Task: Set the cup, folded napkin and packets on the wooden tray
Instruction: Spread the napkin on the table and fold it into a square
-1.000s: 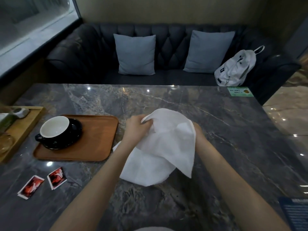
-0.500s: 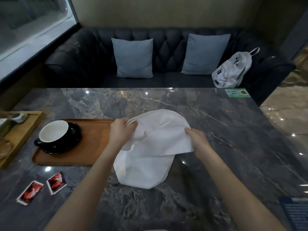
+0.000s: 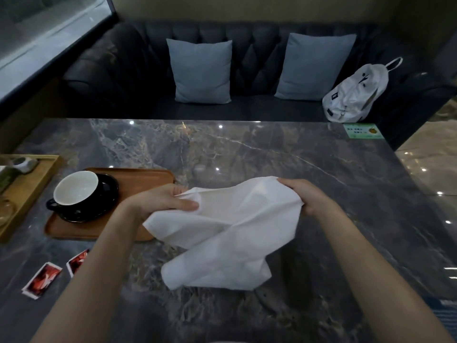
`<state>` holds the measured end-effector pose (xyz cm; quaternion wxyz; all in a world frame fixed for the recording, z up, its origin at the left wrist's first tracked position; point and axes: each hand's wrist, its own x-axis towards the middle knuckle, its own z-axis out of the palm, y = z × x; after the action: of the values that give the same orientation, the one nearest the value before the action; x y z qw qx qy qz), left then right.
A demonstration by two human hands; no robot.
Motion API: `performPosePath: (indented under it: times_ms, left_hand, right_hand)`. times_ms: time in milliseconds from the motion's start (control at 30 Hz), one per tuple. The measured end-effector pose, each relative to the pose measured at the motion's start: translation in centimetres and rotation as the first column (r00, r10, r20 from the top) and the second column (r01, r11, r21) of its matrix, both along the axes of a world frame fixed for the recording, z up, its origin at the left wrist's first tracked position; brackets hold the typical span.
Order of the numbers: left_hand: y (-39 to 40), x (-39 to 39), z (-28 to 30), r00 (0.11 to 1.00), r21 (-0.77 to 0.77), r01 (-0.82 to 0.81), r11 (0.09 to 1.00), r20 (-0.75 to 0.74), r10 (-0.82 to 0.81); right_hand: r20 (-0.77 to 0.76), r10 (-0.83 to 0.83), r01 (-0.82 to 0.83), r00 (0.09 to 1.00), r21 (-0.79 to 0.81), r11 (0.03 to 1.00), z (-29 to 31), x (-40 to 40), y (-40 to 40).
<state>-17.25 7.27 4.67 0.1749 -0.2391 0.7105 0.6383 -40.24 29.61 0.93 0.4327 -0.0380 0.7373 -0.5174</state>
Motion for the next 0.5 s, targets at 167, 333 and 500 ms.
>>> performPosePath:
  times_ms: [167, 333, 500]
  left_hand:
    - [-3.6, -2.2, -2.0, 0.993, -0.418, -0.011, 0.908, 0.104, 0.059]
    - [-5.7, -5.5, -6.6, 0.973, -0.775, -0.124, 0.619, 0.028, 0.229]
    - [-5.9, -8.3, -9.4, 0.957, -0.829, -0.224, 0.512, -0.089, 0.276]
  right_hand:
    - [-0.224, 0.169, -0.111, 0.960, 0.250, 0.962, -1.7, -2.1, -0.4]
    - [-0.479, 0.273, -0.064, 0.834, 0.408, 0.911, -4.6, -4.0, -2.1]
    - [-0.481, 0.321, -0.047, 0.816, 0.499, 0.866, -6.9, -5.5, -4.0]
